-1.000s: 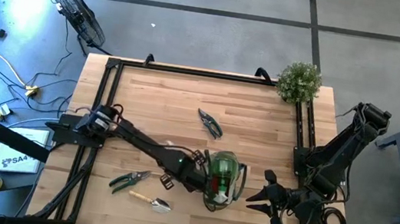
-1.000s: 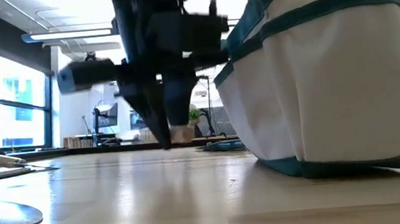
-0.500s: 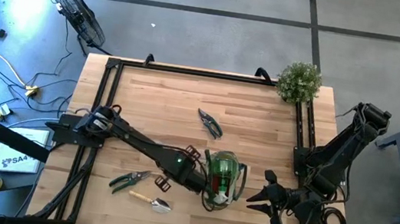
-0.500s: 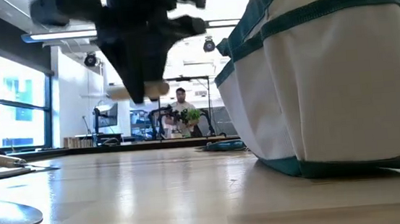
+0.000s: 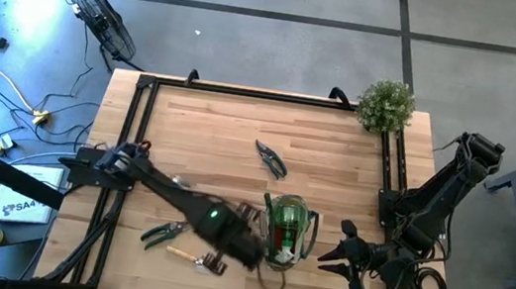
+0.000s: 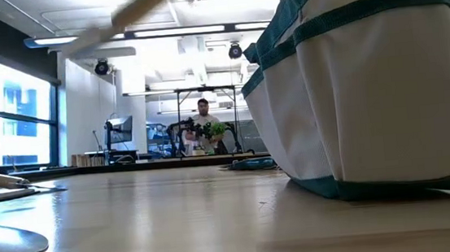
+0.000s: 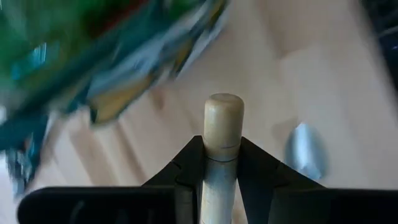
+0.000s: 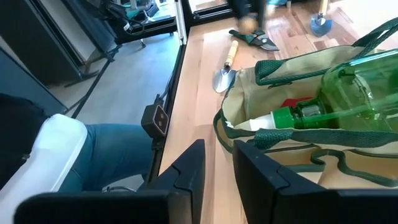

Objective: Pick & Place Garden tools in Gardening bag
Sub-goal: Put the top right brown trowel into the gardening bag

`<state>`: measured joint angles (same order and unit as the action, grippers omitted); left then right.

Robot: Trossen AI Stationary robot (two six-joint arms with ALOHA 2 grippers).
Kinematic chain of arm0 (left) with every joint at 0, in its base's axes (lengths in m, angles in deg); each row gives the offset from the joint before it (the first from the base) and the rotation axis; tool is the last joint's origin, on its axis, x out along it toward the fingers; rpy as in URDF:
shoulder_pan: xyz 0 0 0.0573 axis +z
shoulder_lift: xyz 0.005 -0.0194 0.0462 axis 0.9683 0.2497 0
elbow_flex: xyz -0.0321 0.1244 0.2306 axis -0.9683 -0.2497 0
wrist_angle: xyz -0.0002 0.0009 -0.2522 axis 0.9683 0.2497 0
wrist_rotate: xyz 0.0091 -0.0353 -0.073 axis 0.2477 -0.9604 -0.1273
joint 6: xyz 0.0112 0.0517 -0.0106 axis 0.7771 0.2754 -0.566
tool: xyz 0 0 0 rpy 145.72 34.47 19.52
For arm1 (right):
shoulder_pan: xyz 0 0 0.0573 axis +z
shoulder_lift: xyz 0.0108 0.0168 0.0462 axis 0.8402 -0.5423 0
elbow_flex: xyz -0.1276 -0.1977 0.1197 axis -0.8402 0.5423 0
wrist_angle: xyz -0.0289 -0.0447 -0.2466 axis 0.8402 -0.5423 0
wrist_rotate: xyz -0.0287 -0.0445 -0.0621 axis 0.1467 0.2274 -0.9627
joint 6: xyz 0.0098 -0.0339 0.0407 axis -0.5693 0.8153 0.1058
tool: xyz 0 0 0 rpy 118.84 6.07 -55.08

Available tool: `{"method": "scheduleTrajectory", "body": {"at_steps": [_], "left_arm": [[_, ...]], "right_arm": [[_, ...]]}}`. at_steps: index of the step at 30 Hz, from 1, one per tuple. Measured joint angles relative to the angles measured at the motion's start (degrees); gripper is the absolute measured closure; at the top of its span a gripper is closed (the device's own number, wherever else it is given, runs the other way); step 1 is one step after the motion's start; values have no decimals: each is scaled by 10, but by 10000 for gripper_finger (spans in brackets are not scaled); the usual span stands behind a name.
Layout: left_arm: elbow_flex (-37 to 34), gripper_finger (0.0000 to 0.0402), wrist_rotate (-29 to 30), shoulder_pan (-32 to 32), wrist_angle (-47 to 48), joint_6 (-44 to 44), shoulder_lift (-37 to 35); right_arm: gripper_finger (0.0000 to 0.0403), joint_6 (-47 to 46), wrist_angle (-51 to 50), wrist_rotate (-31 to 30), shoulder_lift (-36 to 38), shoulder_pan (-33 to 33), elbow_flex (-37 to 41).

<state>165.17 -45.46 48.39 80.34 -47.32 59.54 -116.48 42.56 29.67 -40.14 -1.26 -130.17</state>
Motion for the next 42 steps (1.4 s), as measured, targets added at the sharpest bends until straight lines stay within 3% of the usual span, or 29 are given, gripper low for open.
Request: {"method": "scheduleTrajectory", "body": {"at_steps": [3,6,9,14,20,22,30,37,42], "left_arm": [[36,339,37,-31,-7,-3,0],[62,339,118,-68,13,-38,0],[68,339,207,-116,51,-100,-5],[69,339,308,-203,105,-227,-11],[69,339,464,-275,48,-252,-12],[68,339,490,-283,25,-247,-13],[-40,339,481,-261,-174,-186,-14],[-126,339,278,-187,-395,-17,-35],[-179,339,154,-133,-504,70,-69]], "right_arm": [[330,4,0,1,0,0,0],[330,4,1,1,-2,0,0],[330,5,2,5,-15,0,0],[330,5,8,17,-49,0,0],[330,42,88,18,-79,0,0],[330,87,138,23,-82,0,0],[330,210,233,58,-82,0,0],[330,211,232,61,-82,0,0],[330,211,226,75,-82,0,0]]}}
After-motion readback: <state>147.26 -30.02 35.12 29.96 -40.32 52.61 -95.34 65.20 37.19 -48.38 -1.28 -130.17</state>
